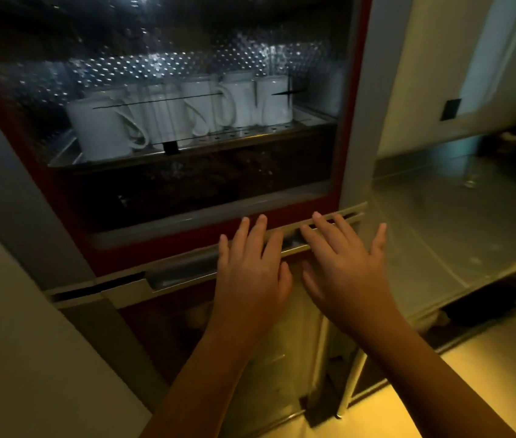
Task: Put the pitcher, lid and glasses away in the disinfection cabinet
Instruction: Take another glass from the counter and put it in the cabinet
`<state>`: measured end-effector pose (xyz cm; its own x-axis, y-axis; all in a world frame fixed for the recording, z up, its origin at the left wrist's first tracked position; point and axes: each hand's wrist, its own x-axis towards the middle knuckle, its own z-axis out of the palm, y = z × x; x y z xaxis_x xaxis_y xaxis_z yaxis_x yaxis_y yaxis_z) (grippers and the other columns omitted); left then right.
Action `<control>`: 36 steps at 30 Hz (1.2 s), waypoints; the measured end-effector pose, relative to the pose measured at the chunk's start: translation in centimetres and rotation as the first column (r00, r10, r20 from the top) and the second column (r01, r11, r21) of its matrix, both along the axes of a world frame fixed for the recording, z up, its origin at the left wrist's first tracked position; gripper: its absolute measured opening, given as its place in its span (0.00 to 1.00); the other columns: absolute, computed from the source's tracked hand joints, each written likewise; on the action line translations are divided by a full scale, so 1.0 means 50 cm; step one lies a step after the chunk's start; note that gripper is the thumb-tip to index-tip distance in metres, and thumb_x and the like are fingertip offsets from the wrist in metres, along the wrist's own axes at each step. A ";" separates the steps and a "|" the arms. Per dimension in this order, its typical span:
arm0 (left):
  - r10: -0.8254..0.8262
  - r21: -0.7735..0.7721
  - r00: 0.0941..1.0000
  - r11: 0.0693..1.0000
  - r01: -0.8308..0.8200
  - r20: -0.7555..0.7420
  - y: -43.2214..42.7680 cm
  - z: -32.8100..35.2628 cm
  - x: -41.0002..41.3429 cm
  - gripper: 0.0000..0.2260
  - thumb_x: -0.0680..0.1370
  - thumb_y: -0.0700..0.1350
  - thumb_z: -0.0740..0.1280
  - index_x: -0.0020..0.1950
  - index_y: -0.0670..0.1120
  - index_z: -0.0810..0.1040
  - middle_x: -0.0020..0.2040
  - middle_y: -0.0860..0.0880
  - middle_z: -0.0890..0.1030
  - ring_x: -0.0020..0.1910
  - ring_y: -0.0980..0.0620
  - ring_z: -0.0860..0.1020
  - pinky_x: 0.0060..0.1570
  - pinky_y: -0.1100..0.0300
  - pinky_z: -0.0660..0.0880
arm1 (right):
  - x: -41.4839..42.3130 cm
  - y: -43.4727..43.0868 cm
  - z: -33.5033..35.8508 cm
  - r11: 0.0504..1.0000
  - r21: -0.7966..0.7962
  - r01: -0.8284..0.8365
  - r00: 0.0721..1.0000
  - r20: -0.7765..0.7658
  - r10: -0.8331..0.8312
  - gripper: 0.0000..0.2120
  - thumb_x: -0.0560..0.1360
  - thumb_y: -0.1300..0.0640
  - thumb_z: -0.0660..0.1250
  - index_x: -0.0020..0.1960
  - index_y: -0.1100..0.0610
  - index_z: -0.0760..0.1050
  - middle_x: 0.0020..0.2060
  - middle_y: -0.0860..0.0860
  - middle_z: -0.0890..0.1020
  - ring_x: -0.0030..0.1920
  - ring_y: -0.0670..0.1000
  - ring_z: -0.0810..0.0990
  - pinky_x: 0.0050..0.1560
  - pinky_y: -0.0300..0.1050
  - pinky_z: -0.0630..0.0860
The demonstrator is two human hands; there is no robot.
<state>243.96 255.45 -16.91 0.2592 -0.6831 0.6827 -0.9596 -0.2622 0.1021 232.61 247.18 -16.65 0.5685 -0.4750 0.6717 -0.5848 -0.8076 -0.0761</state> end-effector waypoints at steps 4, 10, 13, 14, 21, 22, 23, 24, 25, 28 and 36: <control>-0.093 0.010 0.995 0.996 0.094 -0.021 -0.026 -0.017 -0.034 0.19 0.70 0.44 0.70 0.60 0.42 0.77 0.62 0.39 0.76 0.63 0.38 0.73 0.57 0.38 0.59 | -0.052 0.003 -0.019 0.996 0.012 0.088 0.996 -0.022 -0.088 0.28 0.63 0.53 0.76 0.62 0.57 0.75 0.62 0.58 0.77 0.63 0.62 0.74 0.58 0.69 0.51; -0.211 0.059 0.976 0.975 0.214 -0.056 -0.059 -0.041 -0.095 0.22 0.67 0.42 0.75 0.60 0.42 0.77 0.61 0.39 0.77 0.62 0.37 0.74 0.57 0.38 0.59 | -0.126 -0.004 -0.046 0.979 0.049 0.197 0.978 -0.074 -0.193 0.28 0.65 0.52 0.75 0.63 0.58 0.74 0.62 0.58 0.76 0.64 0.63 0.73 0.59 0.68 0.59; -0.258 0.063 0.964 0.963 0.262 -0.067 -0.075 -0.048 -0.127 0.20 0.68 0.43 0.73 0.59 0.42 0.77 0.61 0.39 0.77 0.62 0.38 0.74 0.57 0.37 0.59 | -0.161 -0.012 -0.054 0.971 0.061 0.232 0.970 -0.084 -0.227 0.26 0.67 0.52 0.73 0.63 0.58 0.75 0.62 0.59 0.76 0.64 0.63 0.73 0.58 0.69 0.65; -0.270 0.064 0.960 0.959 0.275 -0.067 -0.082 -0.049 -0.138 0.20 0.68 0.44 0.72 0.59 0.42 0.77 0.61 0.39 0.77 0.62 0.38 0.74 0.57 0.37 0.60 | -0.174 -0.016 -0.055 0.967 0.064 0.246 0.967 -0.081 -0.241 0.26 0.67 0.52 0.74 0.63 0.58 0.75 0.62 0.58 0.76 0.63 0.63 0.73 0.57 0.69 0.66; -0.364 0.091 0.930 0.926 0.367 -0.050 -0.172 -0.049 -0.262 0.21 0.68 0.45 0.73 0.60 0.43 0.77 0.62 0.41 0.77 0.62 0.39 0.75 0.56 0.39 0.61 | -0.307 -0.077 -0.061 0.941 0.055 0.333 0.942 -0.056 -0.330 0.26 0.65 0.54 0.76 0.61 0.58 0.77 0.60 0.58 0.78 0.61 0.62 0.75 0.54 0.67 0.70; -0.377 0.098 0.924 0.919 0.381 -0.058 -0.189 -0.048 -0.286 0.19 0.71 0.47 0.68 0.60 0.43 0.77 0.62 0.41 0.77 0.62 0.40 0.75 0.57 0.39 0.62 | -0.332 -0.090 -0.060 0.937 0.055 0.344 0.938 -0.059 -0.341 0.26 0.65 0.53 0.76 0.61 0.58 0.76 0.60 0.58 0.78 0.61 0.62 0.75 0.54 0.66 0.71; -0.383 0.111 0.921 0.915 0.388 -0.066 -0.206 -0.046 -0.314 0.19 0.72 0.49 0.62 0.60 0.44 0.76 0.62 0.42 0.77 0.62 0.40 0.75 0.57 0.39 0.64 | -0.359 -0.105 -0.058 0.933 0.053 0.356 0.933 -0.064 -0.353 0.26 0.65 0.53 0.76 0.61 0.58 0.76 0.60 0.58 0.78 0.61 0.62 0.76 0.54 0.66 0.71; -0.391 0.125 0.917 0.909 0.398 -0.073 -0.224 -0.043 -0.344 0.20 0.72 0.50 0.58 0.60 0.44 0.76 0.62 0.42 0.77 0.62 0.41 0.75 0.56 0.38 0.66 | -0.388 -0.121 -0.057 0.928 0.053 0.368 0.929 -0.072 -0.364 0.26 0.65 0.53 0.76 0.61 0.58 0.76 0.60 0.58 0.78 0.61 0.62 0.76 0.54 0.66 0.71; -0.404 0.130 0.911 0.902 0.412 -0.084 -0.242 -0.042 -0.374 0.21 0.72 0.50 0.56 0.60 0.44 0.76 0.62 0.42 0.77 0.62 0.41 0.75 0.56 0.37 0.68 | -0.418 -0.137 -0.054 0.924 0.056 0.377 0.925 -0.075 -0.373 0.25 0.66 0.53 0.75 0.61 0.58 0.76 0.60 0.58 0.78 0.61 0.62 0.76 0.54 0.66 0.71; -0.451 0.100 0.887 0.882 0.460 -0.101 -0.297 -0.037 -0.470 0.21 0.72 0.50 0.55 0.60 0.44 0.77 0.61 0.42 0.77 0.62 0.40 0.75 0.55 0.36 0.69 | -0.513 -0.186 -0.043 0.914 0.055 0.403 0.915 -0.065 -0.399 0.24 0.67 0.54 0.74 0.62 0.58 0.76 0.60 0.58 0.78 0.61 0.62 0.76 0.55 0.65 0.71; -0.499 0.081 0.861 0.858 0.507 -0.102 -0.427 -0.041 -0.686 0.17 0.73 0.48 0.60 0.58 0.44 0.78 0.60 0.42 0.79 0.60 0.40 0.76 0.54 0.37 0.70 | -0.728 -0.299 -0.053 0.880 0.031 0.473 0.880 -0.054 -0.471 0.24 0.65 0.55 0.76 0.59 0.58 0.78 0.56 0.56 0.80 0.57 0.61 0.79 0.52 0.64 0.73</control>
<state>209.67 234.10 -18.96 -0.0907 -0.7984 0.5953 -0.9539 0.2414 0.1784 196.20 232.25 -19.29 0.2977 -0.7216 0.6250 -0.8996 -0.4312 -0.0694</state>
